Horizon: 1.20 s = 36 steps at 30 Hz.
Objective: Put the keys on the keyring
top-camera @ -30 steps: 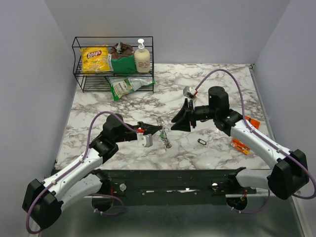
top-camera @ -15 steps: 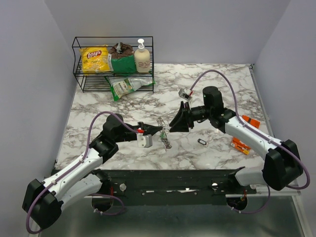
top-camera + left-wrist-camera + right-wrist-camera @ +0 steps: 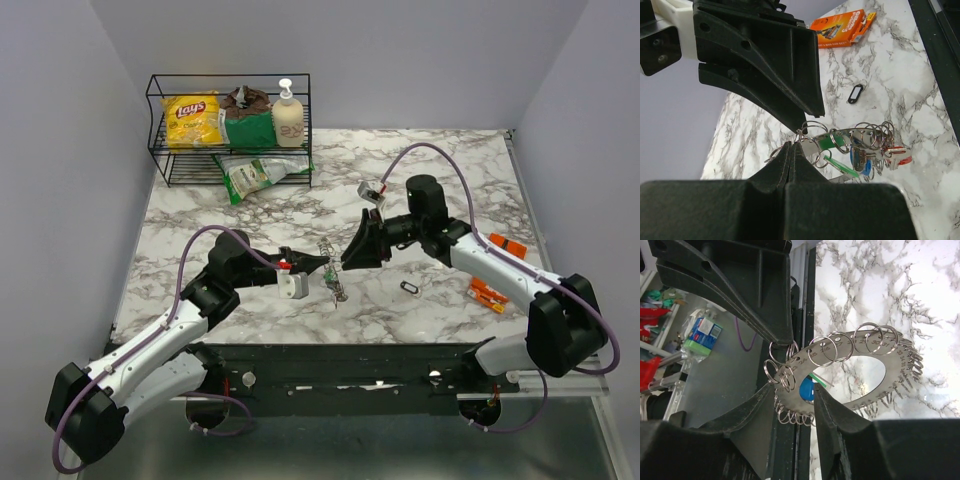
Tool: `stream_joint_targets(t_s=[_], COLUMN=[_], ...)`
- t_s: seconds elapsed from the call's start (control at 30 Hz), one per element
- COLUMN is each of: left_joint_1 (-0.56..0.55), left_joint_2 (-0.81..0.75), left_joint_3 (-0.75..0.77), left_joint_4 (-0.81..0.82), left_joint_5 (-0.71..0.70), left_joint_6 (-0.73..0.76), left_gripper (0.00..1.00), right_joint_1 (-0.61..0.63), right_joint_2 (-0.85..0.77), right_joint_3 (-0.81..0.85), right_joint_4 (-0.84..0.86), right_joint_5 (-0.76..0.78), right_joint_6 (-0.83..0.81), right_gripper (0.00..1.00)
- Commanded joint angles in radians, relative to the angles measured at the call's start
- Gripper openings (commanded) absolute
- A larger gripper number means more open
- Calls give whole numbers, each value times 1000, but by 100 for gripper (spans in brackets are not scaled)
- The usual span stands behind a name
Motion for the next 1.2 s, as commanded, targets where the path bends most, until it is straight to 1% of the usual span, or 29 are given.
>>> stream_joint_targets(t_s=[0.0,0.2,0.4,0.47,0.5,0.53,0.6,0.63,0.67,0.9,1.03,1.07,1.1,1.13,1.17], left_joint_1=[-2,-4,-4,-4,-5,-4,-4,-4,-5,-4,-5,-5,-4,-4,-4], left_joint_2=[-5,-7,-10,-11,-13,-14,-17,-20,-25,4,47,67,78,87,102], left_joint_3=[47,49,50,50,50,50,49,49,47,89,163,177,190,211,220], left_joint_4=[21,14,7,1,0,-2,-3,-3,-3,-55,-115,-146,-157,-164,-172], left_joint_5=[32,33,38,39,41,39,33,32,27,-14,-47,-50,-54,-67,-71], left_joint_6=[4,5,4,4,4,5,5,4,2,-77,-162,-176,-209,-232,-254], left_gripper=[0,0,0,0,0,0,0,0,0,0,0,2,8,21,28], right_joint_1=[12,36,44,44,44,44,44,44,44,44,44,44,44,44,44], right_joint_2=[23,42,45,45,48,48,52,54,54,19,-6,-13,-18,-20,-23], right_joint_3=[18,29,34,34,35,35,37,37,35,35,40,41,41,43,45], right_joint_4=[25,25,29,29,29,29,28,26,23,-23,-69,-77,-80,-83,-92], right_joint_5=[-50,-61,-55,-53,-53,-55,-55,-58,-58,-27,9,17,20,26,36], right_joint_6=[17,23,37,41,43,45,51,51,52,16,-15,-18,-26,-29,-31], right_gripper=[43,42,34,30,28,20,12,5,1,1,1,1,1,1,1])
